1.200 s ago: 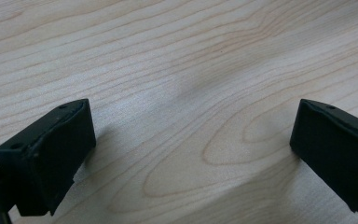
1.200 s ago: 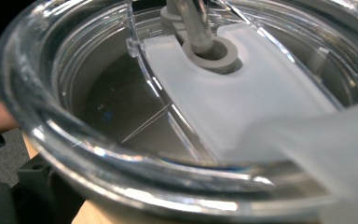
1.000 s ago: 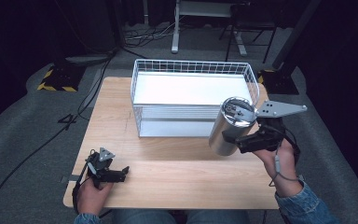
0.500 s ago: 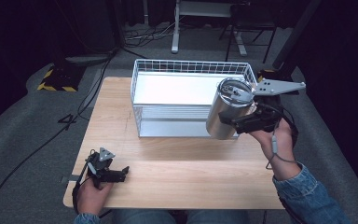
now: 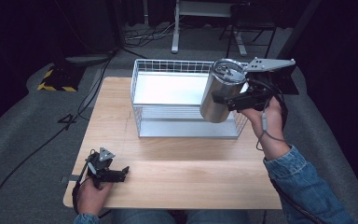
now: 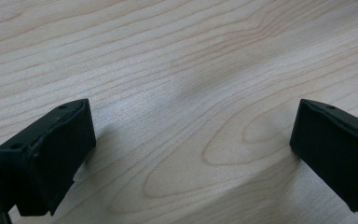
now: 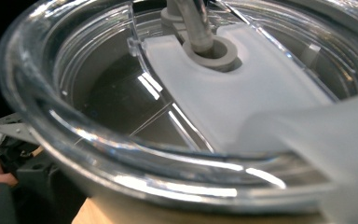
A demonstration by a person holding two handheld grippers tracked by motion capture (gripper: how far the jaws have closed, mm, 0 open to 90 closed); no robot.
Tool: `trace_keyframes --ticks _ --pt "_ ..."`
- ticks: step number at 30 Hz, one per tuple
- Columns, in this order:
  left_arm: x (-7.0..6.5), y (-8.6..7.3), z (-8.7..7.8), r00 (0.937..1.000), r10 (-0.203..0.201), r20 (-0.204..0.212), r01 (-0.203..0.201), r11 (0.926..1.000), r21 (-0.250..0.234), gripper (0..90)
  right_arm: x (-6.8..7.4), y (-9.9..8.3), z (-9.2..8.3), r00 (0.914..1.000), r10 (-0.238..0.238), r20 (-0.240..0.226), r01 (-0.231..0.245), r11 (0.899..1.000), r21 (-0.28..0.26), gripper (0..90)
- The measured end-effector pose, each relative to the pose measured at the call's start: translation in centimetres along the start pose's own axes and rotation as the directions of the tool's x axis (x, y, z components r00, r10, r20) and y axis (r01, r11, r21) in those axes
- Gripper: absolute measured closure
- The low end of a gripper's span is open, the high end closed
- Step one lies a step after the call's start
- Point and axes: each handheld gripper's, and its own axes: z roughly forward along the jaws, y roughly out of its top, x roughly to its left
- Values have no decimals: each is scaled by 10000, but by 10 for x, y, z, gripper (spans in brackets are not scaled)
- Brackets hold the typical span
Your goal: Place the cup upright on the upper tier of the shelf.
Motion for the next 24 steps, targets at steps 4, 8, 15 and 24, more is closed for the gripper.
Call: trace_keyframes --ticks 4,8,15,24 --pt "0 0 0 10000 19 10 -19 10000 -7 5 -7 9 11 9999 -47 102 46 10000 31 37" --pt "0 0 0 10000 12 10 -12 10000 -10 5 -13 16 23 9995 -16 302 13 9999 110 37" --pt "0 1 1 10000 25 18 -25 10000 5 5 -23 32 46 9981 113 602 -127 9997 230 37" --pt "0 1 1 10000 13 27 -13 10000 -6 5 -36 46 75 9932 656 964 -666 9978 74 37"
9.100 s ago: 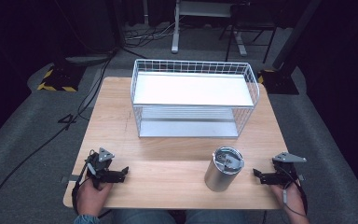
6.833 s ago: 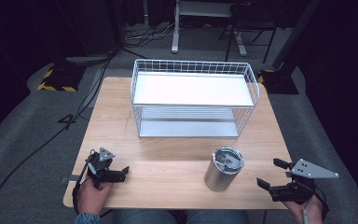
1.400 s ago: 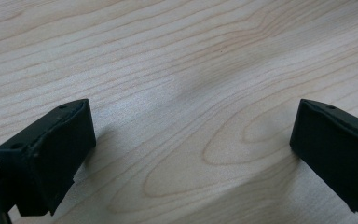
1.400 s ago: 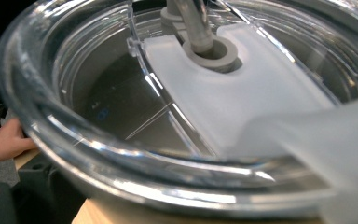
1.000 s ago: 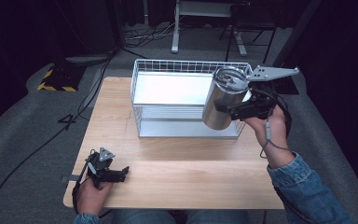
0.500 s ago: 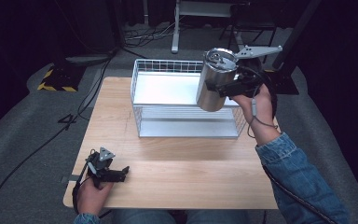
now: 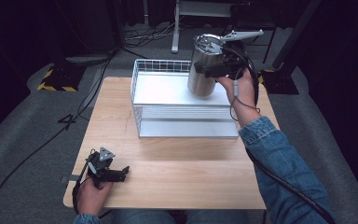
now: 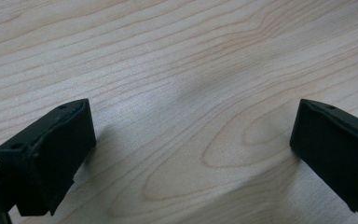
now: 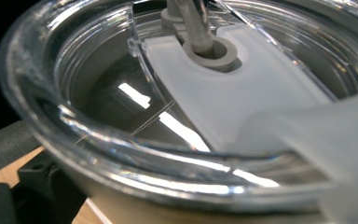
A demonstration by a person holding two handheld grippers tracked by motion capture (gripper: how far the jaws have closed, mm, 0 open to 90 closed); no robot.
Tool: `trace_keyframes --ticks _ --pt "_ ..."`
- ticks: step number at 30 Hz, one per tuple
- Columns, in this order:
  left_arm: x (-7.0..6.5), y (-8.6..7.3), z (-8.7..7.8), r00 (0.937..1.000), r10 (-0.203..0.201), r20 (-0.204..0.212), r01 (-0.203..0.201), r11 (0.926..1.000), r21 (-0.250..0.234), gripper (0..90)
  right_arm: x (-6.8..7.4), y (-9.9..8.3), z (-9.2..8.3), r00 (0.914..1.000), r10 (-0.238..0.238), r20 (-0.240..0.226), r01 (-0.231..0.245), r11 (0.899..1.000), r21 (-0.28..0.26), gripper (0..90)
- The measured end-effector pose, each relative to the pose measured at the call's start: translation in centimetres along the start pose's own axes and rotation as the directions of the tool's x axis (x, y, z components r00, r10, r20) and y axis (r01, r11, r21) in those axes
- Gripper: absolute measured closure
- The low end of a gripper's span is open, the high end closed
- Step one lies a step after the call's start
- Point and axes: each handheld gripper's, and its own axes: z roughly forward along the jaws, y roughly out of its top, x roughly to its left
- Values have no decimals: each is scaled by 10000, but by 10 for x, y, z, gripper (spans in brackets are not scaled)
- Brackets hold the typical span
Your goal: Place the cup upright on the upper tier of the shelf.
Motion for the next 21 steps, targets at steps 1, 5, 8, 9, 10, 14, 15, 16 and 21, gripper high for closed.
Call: trace_keyframes --ticks 1,5,8,9,10,14,15,16,21 --pt "0 0 0 10000 2 -9 -2 10000 -3 5 -1 1 3 10000 72 14 -72 10000 -45 37" --pt "0 0 0 10000 -6 -3 6 10000 -5 5 -4 4 14 9996 243 158 -241 9997 -86 37" --pt "0 0 0 10000 0 -1 0 10000 -3 5 -7 5 21 9991 317 298 -313 9994 -136 36" --pt "0 0 0 10000 -1 -1 1 10000 -6 5 -7 5 23 9988 350 335 -345 9993 -147 37" --pt "0 0 0 10000 -3 -2 3 10000 -3 5 -8 4 25 9986 364 376 -359 9993 -142 36" --pt "0 0 0 10000 -4 -4 4 10000 -7 5 -10 3 34 9981 375 488 -371 9993 -92 37" --pt "0 0 0 10000 0 -3 0 10000 -2 5 -10 2 35 9980 372 504 -370 9993 -61 36" --pt "0 0 0 10000 -4 -4 4 10000 -5 5 -10 1 37 9978 394 537 -394 9992 -16 37" --pt "0 0 0 10000 -3 -3 3 10000 -8 5 -11 -2 42 9978 423 505 -424 9991 1 36"
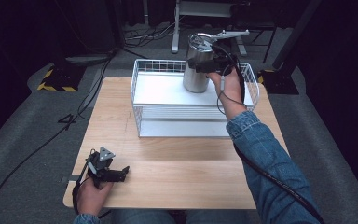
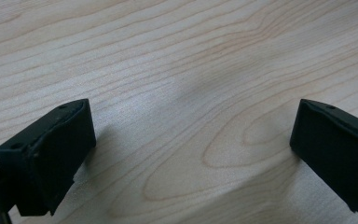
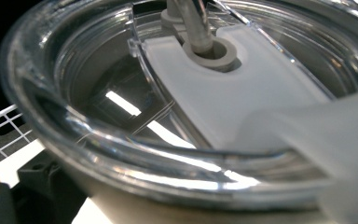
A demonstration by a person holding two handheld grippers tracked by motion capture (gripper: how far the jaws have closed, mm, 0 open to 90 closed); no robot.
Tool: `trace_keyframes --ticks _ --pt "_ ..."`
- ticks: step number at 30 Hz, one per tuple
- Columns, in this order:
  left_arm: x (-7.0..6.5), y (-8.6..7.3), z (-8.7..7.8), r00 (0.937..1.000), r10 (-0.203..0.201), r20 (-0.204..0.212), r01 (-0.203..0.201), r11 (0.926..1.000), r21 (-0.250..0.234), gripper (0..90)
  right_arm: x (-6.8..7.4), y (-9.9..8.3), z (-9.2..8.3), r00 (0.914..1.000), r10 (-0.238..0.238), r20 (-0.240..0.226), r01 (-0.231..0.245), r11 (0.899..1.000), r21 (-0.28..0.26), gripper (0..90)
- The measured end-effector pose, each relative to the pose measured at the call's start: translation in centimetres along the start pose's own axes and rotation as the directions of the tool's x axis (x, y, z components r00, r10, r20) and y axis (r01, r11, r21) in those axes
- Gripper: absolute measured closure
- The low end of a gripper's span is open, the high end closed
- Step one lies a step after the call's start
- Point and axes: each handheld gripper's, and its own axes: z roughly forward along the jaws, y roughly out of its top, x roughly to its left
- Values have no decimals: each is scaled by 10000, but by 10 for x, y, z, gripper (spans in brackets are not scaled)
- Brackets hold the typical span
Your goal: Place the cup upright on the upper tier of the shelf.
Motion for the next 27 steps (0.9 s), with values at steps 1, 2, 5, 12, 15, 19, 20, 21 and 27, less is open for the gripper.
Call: trace_keyframes --ticks 1,2,5,12,15,19,20,21,27 --pt "0 0 0 10000 2 -2 -2 10000 5 5 0 0 1 10000 -39 14 39 10000 -1 36" --pt "0 0 0 10000 0 0 0 10000 3 5 0 -1 1 10000 -33 -10 33 10000 1 36" --pt "0 0 0 10000 3 0 -3 10000 4 5 0 -2 3 10000 -9 -21 9 10000 82 36" --pt "0 0 0 10000 1 -1 -1 10000 3 5 1 -5 7 10000 -34 -15 34 9999 149 36" --pt "0 0 0 10000 -3 -1 3 10000 1 5 1 -5 7 10000 -78 -50 78 9999 144 35" --pt "0 0 0 10000 1 -1 -1 10000 2 5 0 -4 7 9999 -91 -79 93 9997 218 34" --pt "0 0 0 10000 0 -4 0 10000 1 5 0 -4 7 9999 -108 -82 110 9997 230 33" --pt "0 0 0 10000 2 -2 -2 10000 2 5 0 -4 7 9999 -90 -86 92 9996 255 33" --pt "0 0 0 10000 5 -1 -5 10000 5 5 0 -5 7 9999 -91 -89 93 9998 180 32"
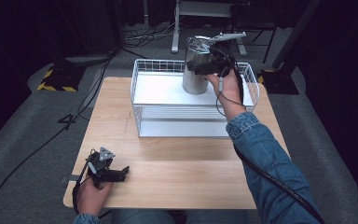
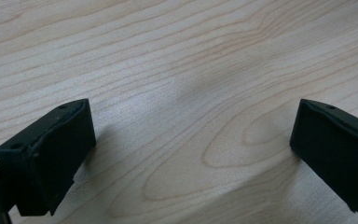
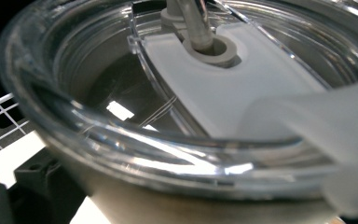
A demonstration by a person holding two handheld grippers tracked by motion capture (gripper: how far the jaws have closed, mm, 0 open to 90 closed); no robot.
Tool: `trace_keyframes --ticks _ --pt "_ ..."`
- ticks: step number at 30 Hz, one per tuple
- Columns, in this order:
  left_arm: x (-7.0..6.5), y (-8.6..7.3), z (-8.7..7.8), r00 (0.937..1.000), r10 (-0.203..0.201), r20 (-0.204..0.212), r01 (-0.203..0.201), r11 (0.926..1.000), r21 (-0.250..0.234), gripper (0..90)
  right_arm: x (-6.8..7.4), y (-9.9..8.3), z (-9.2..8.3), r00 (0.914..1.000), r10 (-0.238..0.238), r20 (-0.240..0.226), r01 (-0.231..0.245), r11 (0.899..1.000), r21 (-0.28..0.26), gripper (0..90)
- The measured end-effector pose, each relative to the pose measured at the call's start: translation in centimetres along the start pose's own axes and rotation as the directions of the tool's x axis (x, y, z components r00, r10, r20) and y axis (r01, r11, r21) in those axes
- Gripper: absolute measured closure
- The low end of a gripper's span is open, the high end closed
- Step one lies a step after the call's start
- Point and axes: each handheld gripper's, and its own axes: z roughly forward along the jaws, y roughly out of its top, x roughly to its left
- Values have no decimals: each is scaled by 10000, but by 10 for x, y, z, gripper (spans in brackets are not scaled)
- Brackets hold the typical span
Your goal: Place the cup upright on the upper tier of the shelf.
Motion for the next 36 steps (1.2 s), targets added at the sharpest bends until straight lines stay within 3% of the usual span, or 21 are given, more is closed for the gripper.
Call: trace_keyframes --ticks 10,16,28,36 --pt "0 0 0 10000 0 2 0 10000 -1 5 -1 -2 2 9998 -155 -98 153 9998 -125 0" --pt "0 0 0 10000 -6 3 6 10000 -3 5 0 0 -8 9998 -111 -147 105 9992 -392 0" --pt "0 0 0 10000 -35 19 35 10000 23 5 3 1 -47 9991 -319 -265 294 9956 -891 0" --pt "0 0 0 10000 -5 -5 5 10000 -3 5 7 -6 -79 9953 -561 -790 479 9936 -1028 0"
